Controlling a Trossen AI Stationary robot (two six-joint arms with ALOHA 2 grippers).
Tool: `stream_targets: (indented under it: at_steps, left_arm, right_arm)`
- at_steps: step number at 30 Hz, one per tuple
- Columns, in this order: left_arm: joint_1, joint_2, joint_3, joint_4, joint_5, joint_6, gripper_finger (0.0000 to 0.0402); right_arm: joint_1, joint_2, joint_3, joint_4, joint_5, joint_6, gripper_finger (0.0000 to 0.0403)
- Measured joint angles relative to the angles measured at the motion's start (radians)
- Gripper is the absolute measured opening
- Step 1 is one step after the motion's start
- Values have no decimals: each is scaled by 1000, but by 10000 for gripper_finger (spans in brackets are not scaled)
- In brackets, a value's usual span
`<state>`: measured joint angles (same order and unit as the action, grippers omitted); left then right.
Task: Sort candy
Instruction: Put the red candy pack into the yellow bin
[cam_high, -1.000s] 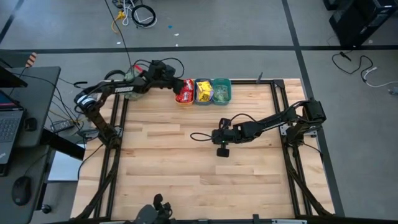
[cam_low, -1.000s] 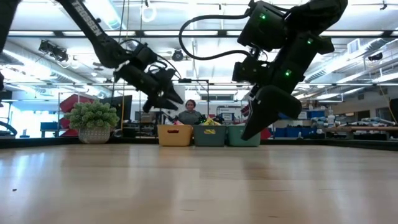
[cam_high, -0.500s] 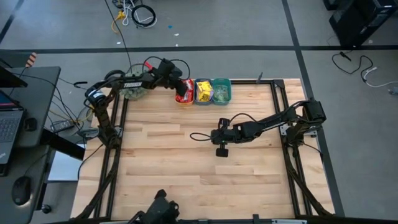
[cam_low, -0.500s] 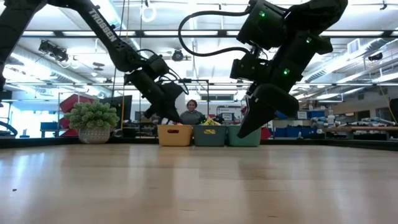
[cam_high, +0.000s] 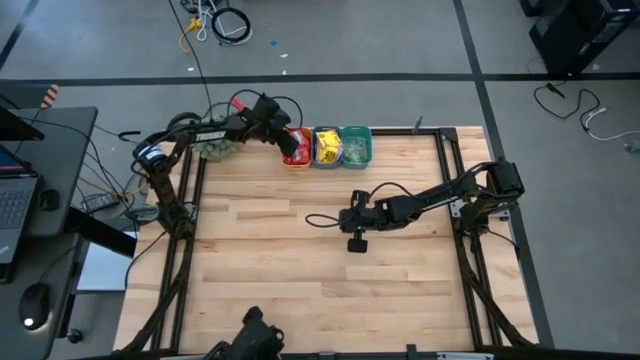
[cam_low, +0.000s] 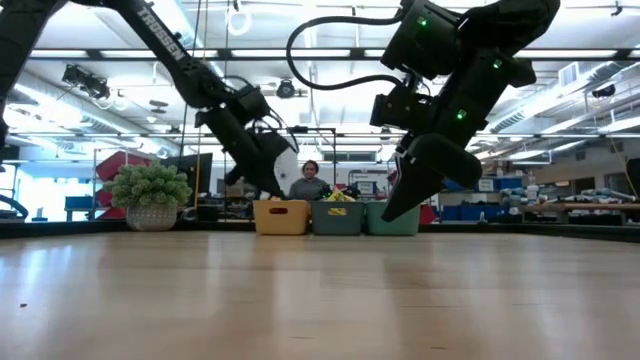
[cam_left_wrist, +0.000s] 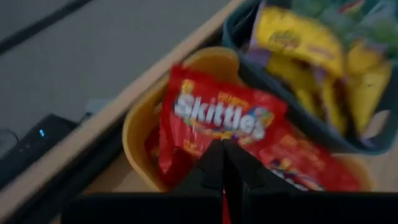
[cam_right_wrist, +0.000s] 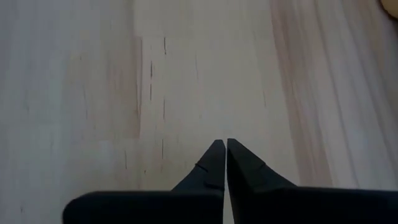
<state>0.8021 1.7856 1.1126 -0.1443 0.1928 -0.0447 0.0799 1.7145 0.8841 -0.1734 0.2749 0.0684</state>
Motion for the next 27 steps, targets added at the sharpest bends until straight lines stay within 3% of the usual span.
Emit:
stream_targets:
  at_steps: [7,14,21,27]
  left_arm:
    - [-19,-61,13,12,6,18,1]
    - [-39,21,13,76,-24,-42,1]
    - [-39,93,53,10,-44,-15,1]
    - [-62,69,52,-67,-76,15,0]
  right_arm:
    - [0,0,0,6,0,-15,3]
    - [-3,0,0,61,0,-27,6]
    - [-3,0,0,66,0,-27,1]
    - [-3,0,0,65,0,-28,6]
